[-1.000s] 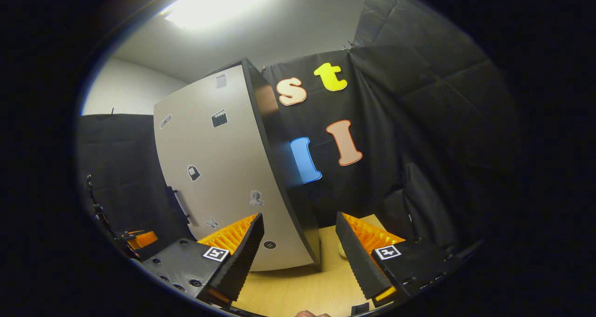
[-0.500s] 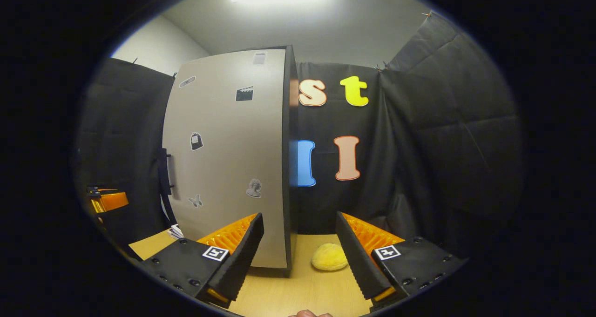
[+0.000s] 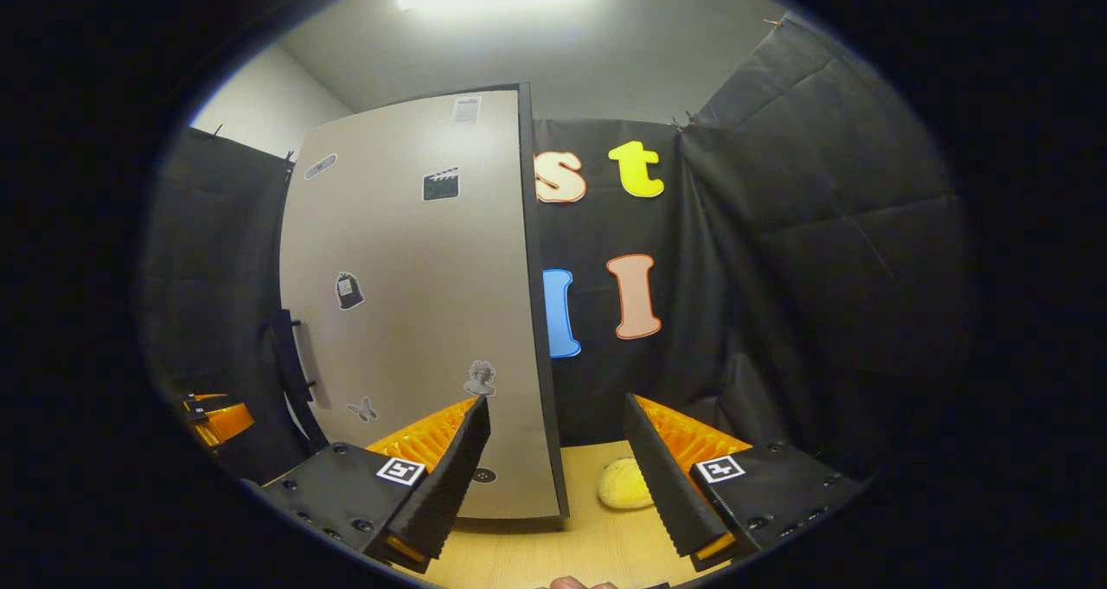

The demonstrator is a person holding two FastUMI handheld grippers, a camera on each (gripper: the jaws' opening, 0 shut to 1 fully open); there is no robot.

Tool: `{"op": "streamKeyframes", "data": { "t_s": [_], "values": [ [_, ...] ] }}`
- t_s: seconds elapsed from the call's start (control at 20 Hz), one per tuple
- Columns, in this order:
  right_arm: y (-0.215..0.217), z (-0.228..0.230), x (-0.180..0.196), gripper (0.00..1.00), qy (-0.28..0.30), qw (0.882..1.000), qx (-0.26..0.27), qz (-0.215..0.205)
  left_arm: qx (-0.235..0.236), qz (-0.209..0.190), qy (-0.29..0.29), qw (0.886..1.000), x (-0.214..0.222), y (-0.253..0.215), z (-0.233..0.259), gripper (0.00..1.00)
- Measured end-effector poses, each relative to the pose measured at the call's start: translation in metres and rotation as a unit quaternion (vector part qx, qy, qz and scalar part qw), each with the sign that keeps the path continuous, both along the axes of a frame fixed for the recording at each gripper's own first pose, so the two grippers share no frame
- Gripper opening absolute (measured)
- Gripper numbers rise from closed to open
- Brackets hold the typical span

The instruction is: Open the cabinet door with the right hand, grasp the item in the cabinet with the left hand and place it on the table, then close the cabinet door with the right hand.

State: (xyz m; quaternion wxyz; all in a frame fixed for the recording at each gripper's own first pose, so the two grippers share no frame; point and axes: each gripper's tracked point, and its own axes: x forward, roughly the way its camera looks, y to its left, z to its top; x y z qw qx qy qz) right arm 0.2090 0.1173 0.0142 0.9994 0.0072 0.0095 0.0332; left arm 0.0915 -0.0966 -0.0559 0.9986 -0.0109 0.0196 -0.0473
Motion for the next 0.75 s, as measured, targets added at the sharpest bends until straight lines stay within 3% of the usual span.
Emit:
{"op": "streamKeyframes", "data": {
  "t_s": [0.3,0.55,0.75],
  "values": [
    [0.005,0.001,-0.005,0.98,0.007,0.999,0.006,-0.042,-0.029,-0.033,0.010,0.999,0.025,0.021,-0.020,0.94],
    [0.000,0.001,-0.012,0.98,0.010,0.998,-0.023,-0.063,-0.049,-0.029,0.020,0.998,0.035,0.037,-0.034,0.94],
    [-0.008,-0.008,-0.017,0.98,0.016,0.998,-0.017,-0.058,-0.046,-0.011,0.031,0.998,0.038,0.044,-0.042,0.96]
  ]
}}
